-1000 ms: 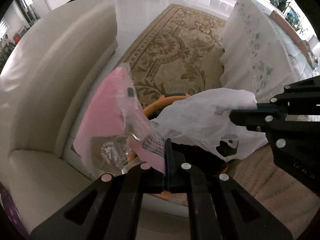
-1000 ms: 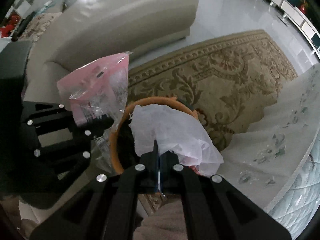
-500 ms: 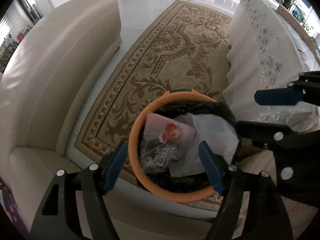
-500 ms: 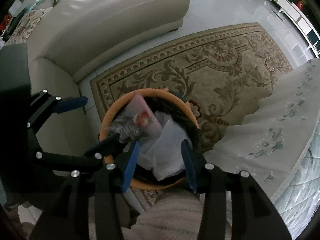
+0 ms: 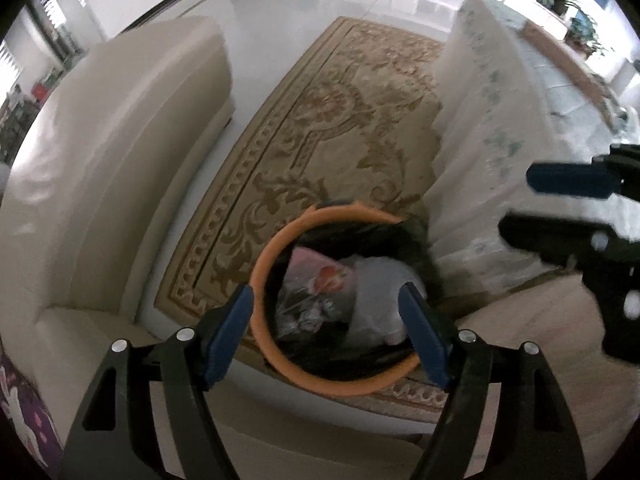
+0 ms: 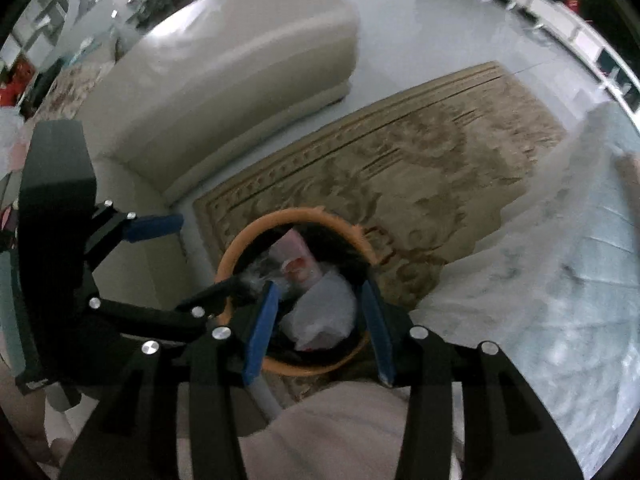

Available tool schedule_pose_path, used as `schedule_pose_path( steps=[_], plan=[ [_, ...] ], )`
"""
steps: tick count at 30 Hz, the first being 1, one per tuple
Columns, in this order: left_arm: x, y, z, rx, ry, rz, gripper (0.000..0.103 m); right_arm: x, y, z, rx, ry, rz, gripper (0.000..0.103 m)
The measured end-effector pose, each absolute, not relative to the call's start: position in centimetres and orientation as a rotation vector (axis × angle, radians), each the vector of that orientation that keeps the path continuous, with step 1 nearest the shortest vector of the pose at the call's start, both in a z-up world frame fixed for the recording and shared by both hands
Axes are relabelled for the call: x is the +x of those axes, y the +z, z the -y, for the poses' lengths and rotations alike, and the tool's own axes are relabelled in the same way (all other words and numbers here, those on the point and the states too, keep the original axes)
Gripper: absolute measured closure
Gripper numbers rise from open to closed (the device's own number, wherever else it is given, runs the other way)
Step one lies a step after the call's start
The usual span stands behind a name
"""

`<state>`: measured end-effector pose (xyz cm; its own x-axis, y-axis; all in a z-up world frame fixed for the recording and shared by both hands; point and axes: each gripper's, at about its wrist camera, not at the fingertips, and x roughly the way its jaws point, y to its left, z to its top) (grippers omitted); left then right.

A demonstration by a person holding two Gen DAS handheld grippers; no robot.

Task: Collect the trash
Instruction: 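Return both grippers to the mat toward the blue face masks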

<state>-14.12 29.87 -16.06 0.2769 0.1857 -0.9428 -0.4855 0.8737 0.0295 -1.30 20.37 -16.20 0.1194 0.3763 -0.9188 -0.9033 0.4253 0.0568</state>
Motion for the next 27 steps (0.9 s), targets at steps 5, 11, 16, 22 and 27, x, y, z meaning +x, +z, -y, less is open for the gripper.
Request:
schedule_pose_path(
  steps=[5, 11, 16, 22, 27],
  plan=[
    [-10.1, -12.8, -24.6, -0.177, 0.351, -1.151, 0.022, 1.9, -11.6, -13.2, -0.477, 0.953, -0.993, 0.045],
    [-2.8, -10.2, -17.1, -0.022, 0.216, -1.111, 0.021, 6.4, -9.7, -4.3, -0.408, 0.796, -0.965, 0.045],
    [2.7, -9.6, -11.3, 0.061, 0.118, -1.096, 0.021, 10.8, -10.3, 3.3, -0.323, 0.672, -0.970, 0.045],
    [8.6, -10.5, -5.6, 0.090, 0.018, -1.104, 0.021, 15.3, -11.7, 10.3, -0.258, 0.575, -0.995, 0.045],
    [11.8, -12.4, -3.5, 0.090, 0.005, -1.136, 0.021, 19.1, -12.9, 12.9, -0.232, 0.538, -0.994, 0.045]
  ],
)
